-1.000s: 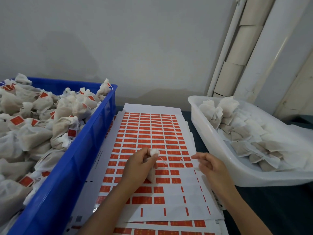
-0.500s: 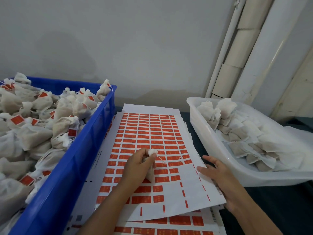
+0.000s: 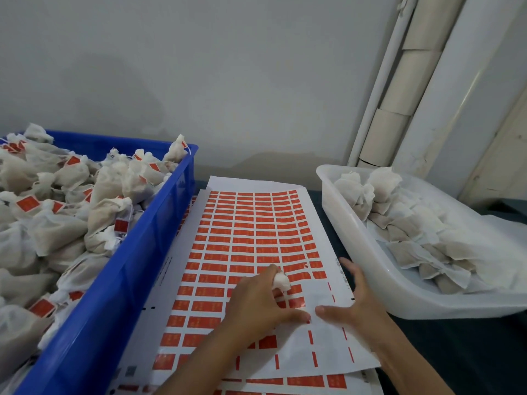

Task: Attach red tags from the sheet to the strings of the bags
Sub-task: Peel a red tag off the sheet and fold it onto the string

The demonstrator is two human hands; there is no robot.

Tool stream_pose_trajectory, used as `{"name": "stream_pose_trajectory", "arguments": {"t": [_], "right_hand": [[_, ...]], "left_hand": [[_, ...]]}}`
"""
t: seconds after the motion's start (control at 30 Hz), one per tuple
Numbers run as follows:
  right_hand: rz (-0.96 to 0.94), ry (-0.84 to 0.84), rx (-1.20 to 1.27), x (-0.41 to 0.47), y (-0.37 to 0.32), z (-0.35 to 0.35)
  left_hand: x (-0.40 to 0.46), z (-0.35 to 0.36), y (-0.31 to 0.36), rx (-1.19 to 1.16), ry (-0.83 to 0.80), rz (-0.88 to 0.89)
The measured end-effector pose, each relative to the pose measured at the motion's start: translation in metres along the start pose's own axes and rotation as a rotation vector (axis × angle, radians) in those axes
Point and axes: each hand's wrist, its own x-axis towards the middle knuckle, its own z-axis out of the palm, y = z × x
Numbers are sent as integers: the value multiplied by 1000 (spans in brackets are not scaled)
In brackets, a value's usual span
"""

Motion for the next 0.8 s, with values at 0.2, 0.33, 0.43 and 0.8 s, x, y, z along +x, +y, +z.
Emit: {"name": "stream_pose_trajectory", "arguments": {"t": [0.2, 0.33, 0.43, 0.8], "right_hand": [[-165, -98, -5, -4, -2, -1], [-160, -139, -21, -3, -3, 2], [-176, -109, -12, -1, 1, 4], [-182, -73, -30, 3, 9, 7]], "left_hand": [[0, 6, -2, 125, 41, 67], [-3, 9, -3, 113, 64, 72], [-8, 13, -4, 40, 105, 55], [-10, 12, -5, -6, 109, 113]]}}
